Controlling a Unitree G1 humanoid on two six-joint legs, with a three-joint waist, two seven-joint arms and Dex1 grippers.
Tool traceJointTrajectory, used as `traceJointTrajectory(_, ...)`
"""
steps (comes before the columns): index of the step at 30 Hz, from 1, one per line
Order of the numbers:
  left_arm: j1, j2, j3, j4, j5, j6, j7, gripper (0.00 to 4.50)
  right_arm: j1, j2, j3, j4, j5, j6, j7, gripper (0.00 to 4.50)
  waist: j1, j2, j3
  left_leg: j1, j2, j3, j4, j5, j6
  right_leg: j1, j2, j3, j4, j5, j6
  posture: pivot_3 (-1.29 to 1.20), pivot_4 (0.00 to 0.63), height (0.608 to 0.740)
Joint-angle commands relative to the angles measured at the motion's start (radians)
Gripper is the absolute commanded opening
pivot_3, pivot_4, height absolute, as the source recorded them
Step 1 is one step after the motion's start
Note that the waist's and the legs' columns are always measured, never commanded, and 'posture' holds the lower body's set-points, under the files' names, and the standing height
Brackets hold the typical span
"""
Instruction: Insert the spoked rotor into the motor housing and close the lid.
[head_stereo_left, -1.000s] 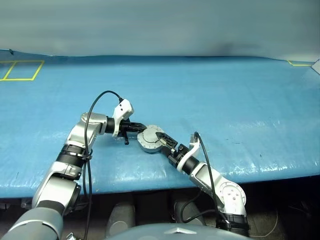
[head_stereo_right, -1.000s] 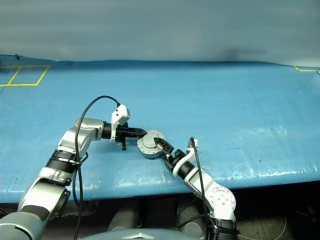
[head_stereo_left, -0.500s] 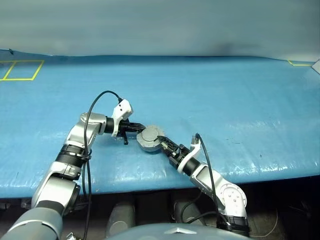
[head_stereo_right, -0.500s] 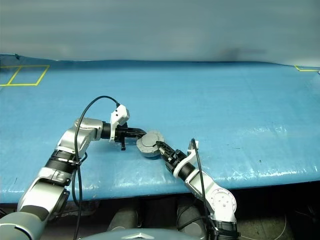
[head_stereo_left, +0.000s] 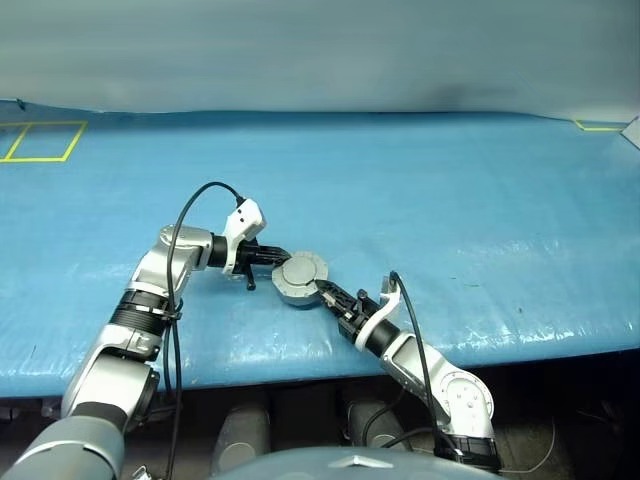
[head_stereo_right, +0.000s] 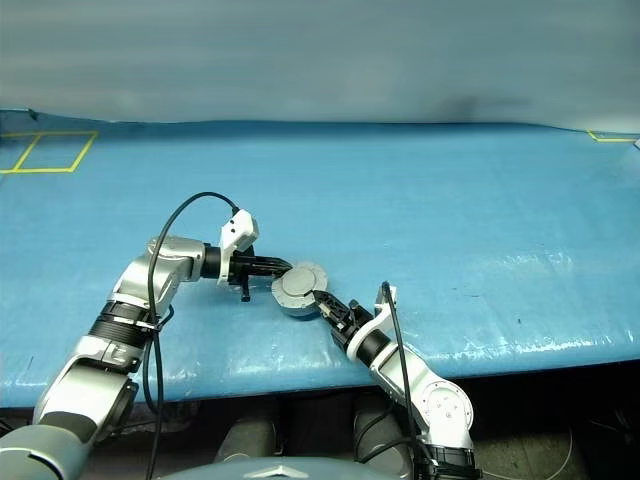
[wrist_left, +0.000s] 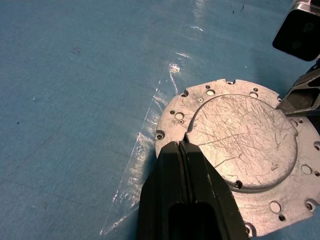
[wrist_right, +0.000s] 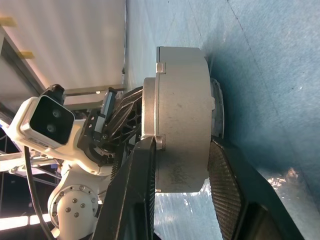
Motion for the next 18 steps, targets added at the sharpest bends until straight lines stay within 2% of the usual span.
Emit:
traceJointTrajectory(1,0.021,0.014,0.000,-0.025,-0.003,0.025,0.008,0.00,0.000,0.012,0.032,-0.044,0.025,0.020,0.011,1.15,-0.002,0.000,0.000,0.000,0.000,0.000,0.000,0.000,0.000,0.000,0.000,0.000,0.000,0.000,0.000,0.00,0.150,0.740)
traceJointTrajectory(5,0.040,0.011,0.122,-0.130,-0.080,0.091,0.098,0.00,0.004,0.022,0.020,-0.050,0.027,-0.003,0.007,1.15,-0.008,0.000,0.001,-0.001,0.001,0.000,0.000,0.000,0.000,-0.002,0.000,0.000,0.000,0.000,0.001,0.00,0.150,0.740)
traceJointTrajectory(9,0.131,0.028,0.204,-0.297,-0.127,0.190,0.205,0.00,0.009,0.026,0.007,-0.058,0.033,-0.024,0.006,1.15,-0.009,0.001,0.001,-0.002,0.002,0.000,-0.001,0.000,0.000,-0.003,0.000,0.000,0.000,0.001,0.002,0.00,0.150,0.740)
traceJointTrajectory(10,0.165,0.015,0.253,-0.359,-0.163,0.280,0.262,0.00,0.011,0.027,0.004,-0.062,0.039,-0.028,0.006,1.15,-0.007,0.001,0.001,-0.002,0.003,0.000,-0.002,0.000,0.000,-0.003,-0.001,0.000,0.000,0.001,0.002,0.00,0.150,0.740)
traceJointTrajectory(12,0.222,-0.053,0.383,-0.438,-0.274,0.411,0.370,0.00,0.014,0.025,0.000,-0.070,0.049,-0.032,0.006,1.15,-0.007,0.001,0.001,-0.002,0.004,0.000,-0.002,0.000,0.000,-0.003,-0.001,0.000,0.000,0.001,0.002,0.00,0.150,0.740)
traceJointTrajectory(17,0.382,-0.239,0.619,-0.566,-0.509,0.589,0.549,0.00,-0.009,0.029,-0.004,-0.092,0.080,-0.042,0.020,1.15,-0.004,0.001,0.002,-0.003,0.004,0.000,0.000,0.000,0.000,-0.003,-0.002,0.000,0.000,0.002,0.003,0.00,0.150,0.740)
traceJointTrajectory(18,0.424,-0.295,0.667,-0.589,-0.576,0.624,0.588,0.18,-0.025,0.031,-0.005,-0.097,0.088,-0.045,0.025,1.15,-0.006,0.000,0.002,-0.003,0.004,0.001,0.000,0.000,0.000,-0.003,-0.003,0.000,0.000,0.002,0.003,0.00,0.150,0.740)
